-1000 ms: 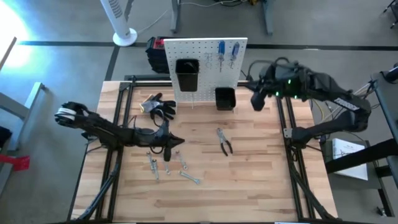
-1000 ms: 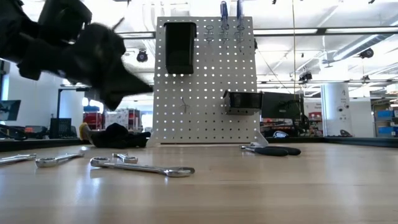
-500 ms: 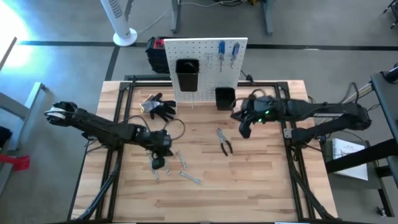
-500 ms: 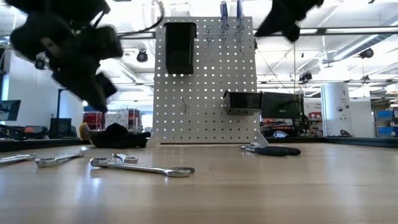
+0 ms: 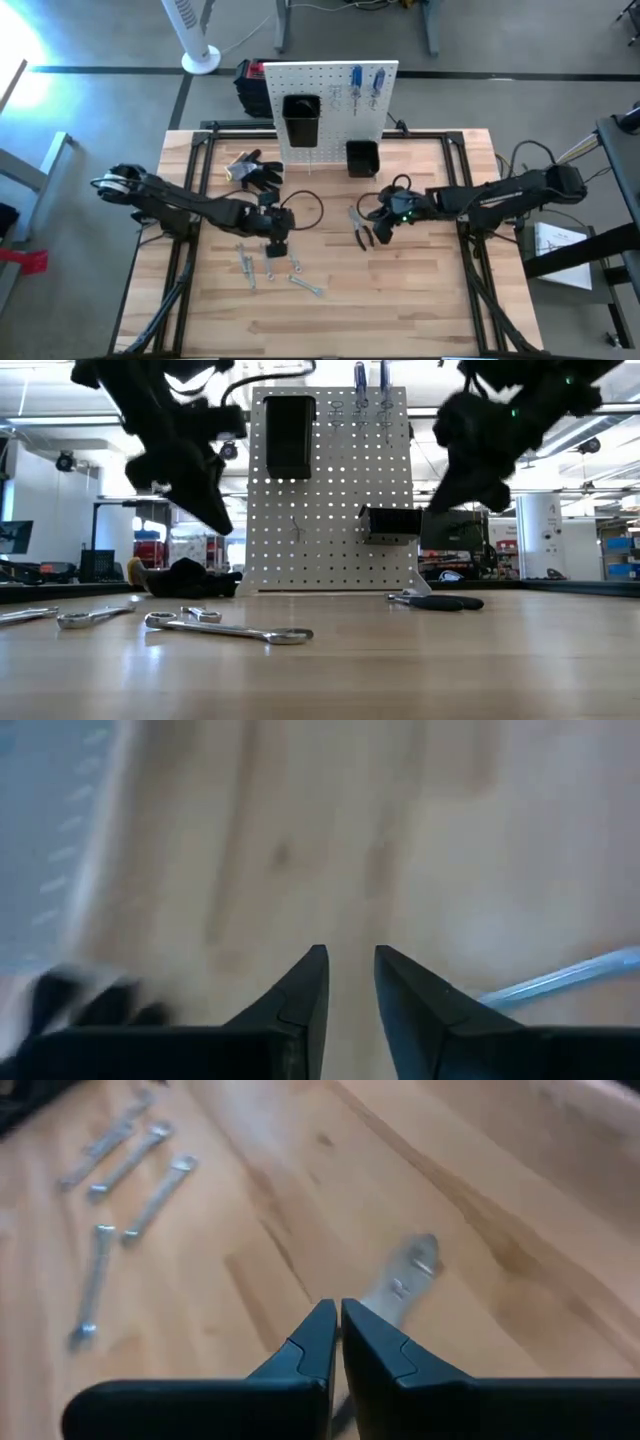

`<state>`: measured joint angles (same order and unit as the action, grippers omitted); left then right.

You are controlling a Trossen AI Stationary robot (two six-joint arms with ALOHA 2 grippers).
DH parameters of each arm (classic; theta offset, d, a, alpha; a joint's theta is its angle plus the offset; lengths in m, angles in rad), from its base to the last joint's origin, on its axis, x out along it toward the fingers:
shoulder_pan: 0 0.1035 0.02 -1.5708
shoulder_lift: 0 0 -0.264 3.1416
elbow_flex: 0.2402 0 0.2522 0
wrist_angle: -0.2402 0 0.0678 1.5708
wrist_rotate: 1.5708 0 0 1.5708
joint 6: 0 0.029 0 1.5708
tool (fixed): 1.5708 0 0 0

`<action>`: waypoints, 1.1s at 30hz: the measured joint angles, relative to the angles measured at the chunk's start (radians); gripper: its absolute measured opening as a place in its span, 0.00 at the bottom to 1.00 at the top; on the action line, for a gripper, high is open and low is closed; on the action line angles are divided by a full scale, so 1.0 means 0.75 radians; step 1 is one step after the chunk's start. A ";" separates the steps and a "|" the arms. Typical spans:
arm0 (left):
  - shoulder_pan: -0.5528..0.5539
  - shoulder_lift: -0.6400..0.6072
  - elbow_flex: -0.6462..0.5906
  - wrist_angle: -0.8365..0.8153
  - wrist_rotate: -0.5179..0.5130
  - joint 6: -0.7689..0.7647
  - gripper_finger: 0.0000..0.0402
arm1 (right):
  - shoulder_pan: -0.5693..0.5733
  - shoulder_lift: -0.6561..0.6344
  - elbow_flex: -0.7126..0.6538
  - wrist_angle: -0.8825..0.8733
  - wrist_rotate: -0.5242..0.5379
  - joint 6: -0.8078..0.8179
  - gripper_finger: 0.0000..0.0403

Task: Hang tools onto peg board
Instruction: Hang the black pliers on the peg board

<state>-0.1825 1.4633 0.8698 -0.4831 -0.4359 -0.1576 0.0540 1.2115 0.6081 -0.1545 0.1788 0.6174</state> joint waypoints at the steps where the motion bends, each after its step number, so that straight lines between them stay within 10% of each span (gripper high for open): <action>1: 0.000 0.018 0.004 -0.001 -0.036 0.000 0.19 | 0.002 0.014 -0.013 0.000 0.017 0.027 0.03; 13: 0.003 0.156 -0.069 0.017 0.011 -0.058 0.19 | 0.078 0.258 -0.032 0.120 0.111 0.108 0.06; 26: 0.028 0.086 -0.230 0.081 -0.054 -0.136 0.19 | 0.068 0.513 0.048 0.143 0.031 0.263 0.50; 33: 0.028 0.079 -0.230 0.068 -0.101 -0.151 0.19 | 0.068 0.714 0.266 -0.182 0.102 0.311 0.40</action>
<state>-0.1616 1.5224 0.6969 -0.4325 -0.5118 -0.2711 0.1047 1.7467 0.8075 -0.2914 0.2555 0.8510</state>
